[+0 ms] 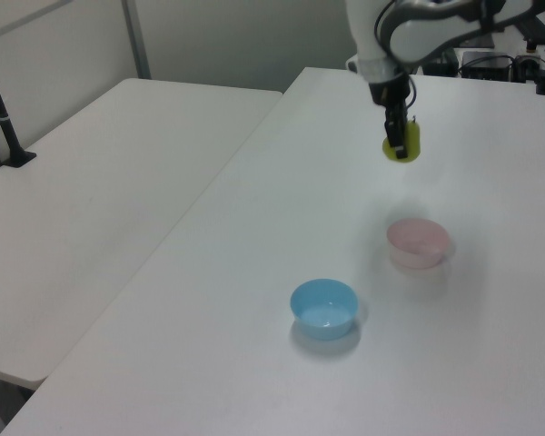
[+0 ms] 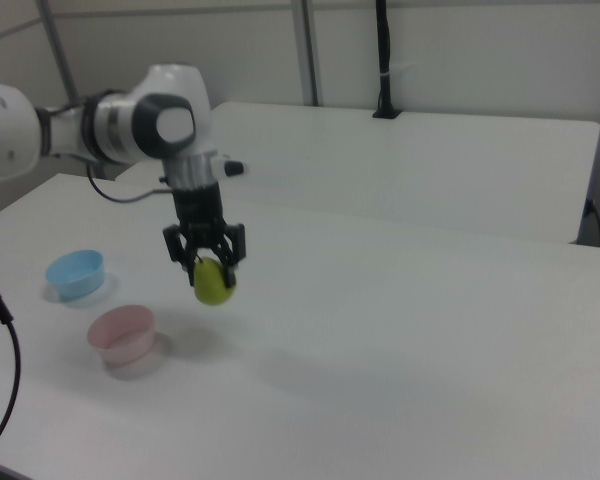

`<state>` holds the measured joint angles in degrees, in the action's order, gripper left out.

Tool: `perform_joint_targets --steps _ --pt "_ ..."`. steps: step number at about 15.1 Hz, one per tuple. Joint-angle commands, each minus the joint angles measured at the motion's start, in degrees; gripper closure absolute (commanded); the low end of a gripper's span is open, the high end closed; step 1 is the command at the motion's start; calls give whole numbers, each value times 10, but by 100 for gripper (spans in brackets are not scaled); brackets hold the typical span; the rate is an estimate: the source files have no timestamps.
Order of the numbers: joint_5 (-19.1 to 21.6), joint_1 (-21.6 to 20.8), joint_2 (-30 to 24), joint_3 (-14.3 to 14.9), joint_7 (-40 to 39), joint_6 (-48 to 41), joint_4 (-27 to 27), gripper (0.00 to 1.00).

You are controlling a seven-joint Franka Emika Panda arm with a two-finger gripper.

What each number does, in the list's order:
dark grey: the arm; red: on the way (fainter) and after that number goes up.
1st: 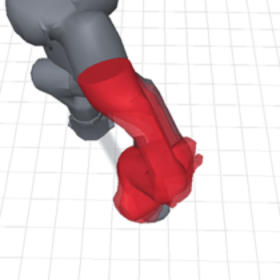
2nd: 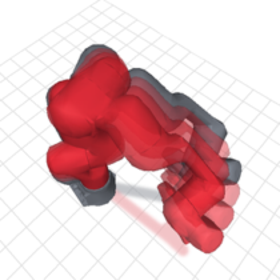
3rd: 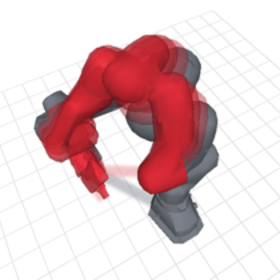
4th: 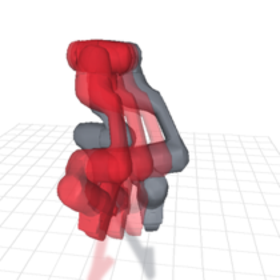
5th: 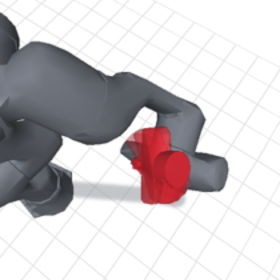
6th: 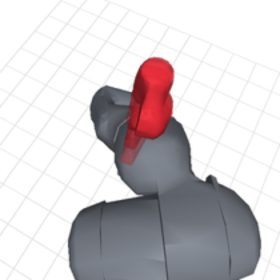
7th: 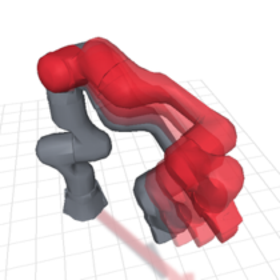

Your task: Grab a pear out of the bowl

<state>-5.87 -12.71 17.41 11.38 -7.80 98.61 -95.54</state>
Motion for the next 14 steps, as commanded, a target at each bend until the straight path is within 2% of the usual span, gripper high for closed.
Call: perform_joint_targets --steps 1,3,5,6,7,8,11,14 --pt "-19 -5 58 1 -2 43 9 60" --pt "-21 -7 74 1 -2 46 8 54" --pt "-28 -12 87 1 -2 46 8 42" --pt "-30 -12 88 1 -2 46 8 27" --pt "-31 -12 88 1 -2 46 7 5" --pt "-31 -13 87 1 -2 46 7 0" --pt "-30 -12 77 2 -2 44 10 0" --pt "-24 -9 34 2 0 38 13 0"
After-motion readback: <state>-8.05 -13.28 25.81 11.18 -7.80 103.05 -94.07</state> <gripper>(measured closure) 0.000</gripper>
